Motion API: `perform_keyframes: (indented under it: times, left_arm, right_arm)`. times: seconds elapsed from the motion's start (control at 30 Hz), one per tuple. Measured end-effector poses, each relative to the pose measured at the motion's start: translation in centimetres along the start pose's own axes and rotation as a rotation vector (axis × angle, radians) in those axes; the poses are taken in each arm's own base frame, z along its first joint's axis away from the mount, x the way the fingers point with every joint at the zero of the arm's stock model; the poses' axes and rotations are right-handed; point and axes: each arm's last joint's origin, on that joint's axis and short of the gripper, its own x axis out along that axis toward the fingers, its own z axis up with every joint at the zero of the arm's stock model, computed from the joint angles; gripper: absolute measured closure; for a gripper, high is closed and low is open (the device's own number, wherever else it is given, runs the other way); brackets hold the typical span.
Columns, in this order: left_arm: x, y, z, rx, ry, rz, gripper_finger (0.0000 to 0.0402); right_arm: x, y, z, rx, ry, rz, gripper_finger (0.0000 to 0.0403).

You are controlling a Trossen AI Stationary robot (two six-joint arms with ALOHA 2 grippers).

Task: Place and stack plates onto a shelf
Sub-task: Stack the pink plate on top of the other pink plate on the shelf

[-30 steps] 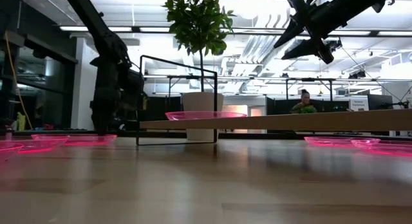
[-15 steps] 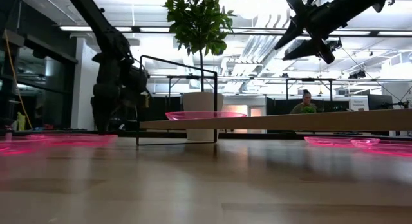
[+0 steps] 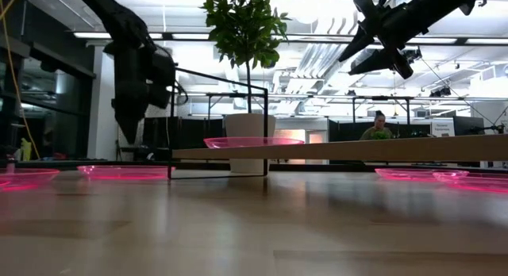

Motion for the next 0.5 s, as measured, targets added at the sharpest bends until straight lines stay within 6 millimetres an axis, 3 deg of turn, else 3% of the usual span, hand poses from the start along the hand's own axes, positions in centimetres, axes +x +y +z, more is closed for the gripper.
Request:
perform_keyframes:
  times: [0.23,0.5]
  left_arm:
    - [-0.1,0.3,0.8,-0.064,-0.087,0.027,0.0374]
    - [3.0,1.4,1.1,-0.225,0.048,-0.020,0.0296]
  right_arm:
    - [0.0,0.0,0.0,0.000,0.000,0.000,0.0236]
    - [0.0,0.0,0.0,0.000,0.001,0.000,0.0236]
